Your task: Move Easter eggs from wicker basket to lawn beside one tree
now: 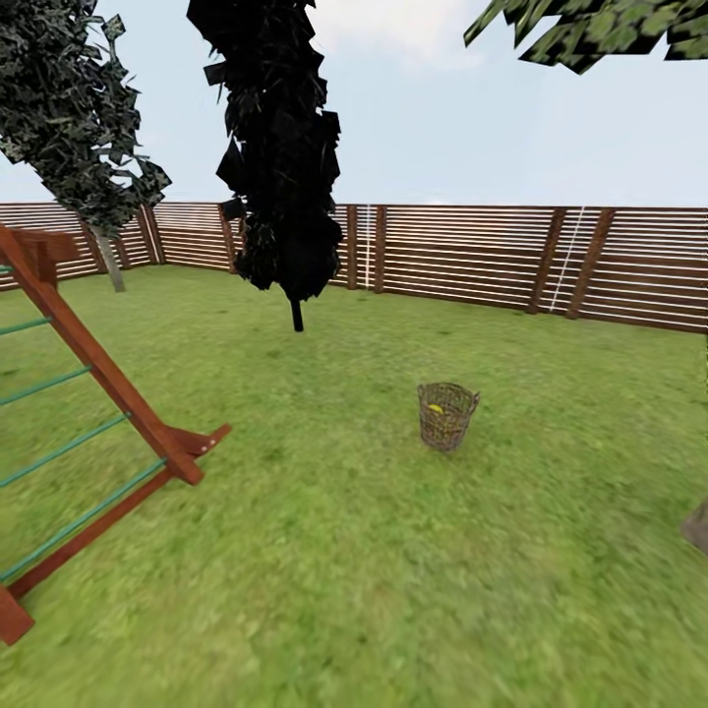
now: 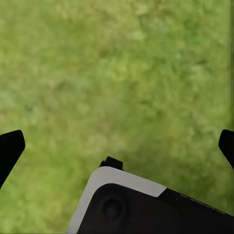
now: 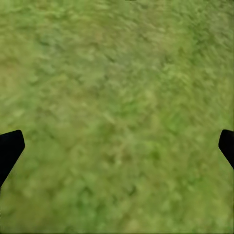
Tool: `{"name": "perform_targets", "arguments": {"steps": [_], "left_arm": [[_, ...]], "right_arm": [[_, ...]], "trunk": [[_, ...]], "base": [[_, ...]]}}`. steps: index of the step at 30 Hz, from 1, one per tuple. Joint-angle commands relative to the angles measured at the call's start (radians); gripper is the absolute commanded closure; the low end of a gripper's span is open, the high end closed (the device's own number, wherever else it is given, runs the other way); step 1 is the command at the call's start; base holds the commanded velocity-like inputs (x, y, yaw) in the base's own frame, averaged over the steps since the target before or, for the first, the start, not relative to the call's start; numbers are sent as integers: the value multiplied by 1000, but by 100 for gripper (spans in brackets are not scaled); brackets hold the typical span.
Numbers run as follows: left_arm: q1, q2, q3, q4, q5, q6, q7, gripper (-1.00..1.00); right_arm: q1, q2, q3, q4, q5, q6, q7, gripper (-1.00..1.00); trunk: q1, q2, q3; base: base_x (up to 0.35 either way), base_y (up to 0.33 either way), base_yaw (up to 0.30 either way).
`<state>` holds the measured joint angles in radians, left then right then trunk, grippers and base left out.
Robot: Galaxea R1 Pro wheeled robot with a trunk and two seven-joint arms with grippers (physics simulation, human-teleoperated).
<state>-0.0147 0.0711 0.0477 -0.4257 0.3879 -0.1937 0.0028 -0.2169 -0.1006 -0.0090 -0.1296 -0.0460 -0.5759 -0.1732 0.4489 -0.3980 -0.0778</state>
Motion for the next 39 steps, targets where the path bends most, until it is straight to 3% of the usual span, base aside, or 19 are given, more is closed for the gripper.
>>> {"name": "perform_targets", "arguments": {"steps": [1,29,39], "left_arm": [[-1,0,-2,0,8,-2,0,-100],[-1,1,-2,0,8,-1,0,-100],[-1,1,-2,1,8,-1,0,-100]], "right_arm": [[-1,0,0,1,-5,-4,1,-100],[-1,0,0,1,-5,-4,1,-100],[-1,1,0,1,-5,-4,2,-100]], "trunk": [[1,-2,-3],[1,-2,-3],[1,-2,-3]], "base": [[330,67,-91],[330,114,-250],[330,143,-59]]}}
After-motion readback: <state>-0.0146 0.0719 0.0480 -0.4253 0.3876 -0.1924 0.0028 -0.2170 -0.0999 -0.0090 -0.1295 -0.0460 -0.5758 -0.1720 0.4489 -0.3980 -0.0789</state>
